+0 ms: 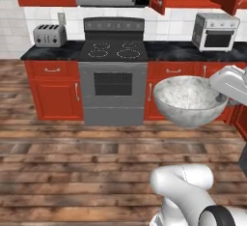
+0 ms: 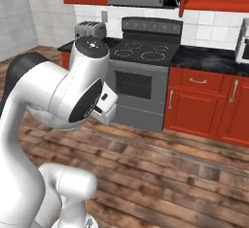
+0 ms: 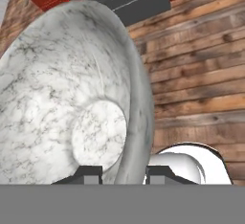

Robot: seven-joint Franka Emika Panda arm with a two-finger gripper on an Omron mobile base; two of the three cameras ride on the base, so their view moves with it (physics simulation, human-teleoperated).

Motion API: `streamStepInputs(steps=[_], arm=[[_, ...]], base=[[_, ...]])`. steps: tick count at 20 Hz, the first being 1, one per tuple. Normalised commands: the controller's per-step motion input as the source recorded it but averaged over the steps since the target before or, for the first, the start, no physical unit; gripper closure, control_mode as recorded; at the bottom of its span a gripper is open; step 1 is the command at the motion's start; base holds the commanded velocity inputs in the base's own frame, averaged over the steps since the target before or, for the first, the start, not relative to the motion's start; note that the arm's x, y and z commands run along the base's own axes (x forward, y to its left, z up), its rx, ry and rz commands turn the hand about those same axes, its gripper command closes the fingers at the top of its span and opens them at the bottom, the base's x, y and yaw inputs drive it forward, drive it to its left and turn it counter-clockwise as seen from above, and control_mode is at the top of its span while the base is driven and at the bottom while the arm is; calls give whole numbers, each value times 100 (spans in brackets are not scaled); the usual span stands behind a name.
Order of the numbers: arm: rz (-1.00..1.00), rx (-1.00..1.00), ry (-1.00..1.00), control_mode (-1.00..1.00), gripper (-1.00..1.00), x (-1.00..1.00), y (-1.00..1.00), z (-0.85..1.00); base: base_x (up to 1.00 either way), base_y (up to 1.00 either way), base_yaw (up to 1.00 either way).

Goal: Take the smaller bowl and place it next to the appetizer plate on the dining counter , and place the larger bowl next to the plate with cooked food.

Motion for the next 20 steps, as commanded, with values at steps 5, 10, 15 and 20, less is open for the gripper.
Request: streamStepInputs(steps=[5, 10, 15, 20], arm=[[0, 0, 0, 100, 100, 0, 0, 0], [0, 0, 0, 100, 100, 0, 0, 0], [0, 0, 0, 100, 100, 0, 0, 0], [0, 0, 0, 100, 100, 0, 0, 0]], base=[[-100, 9, 10], [-100, 8, 9], [-100, 16, 10], [-100, 3, 22]])
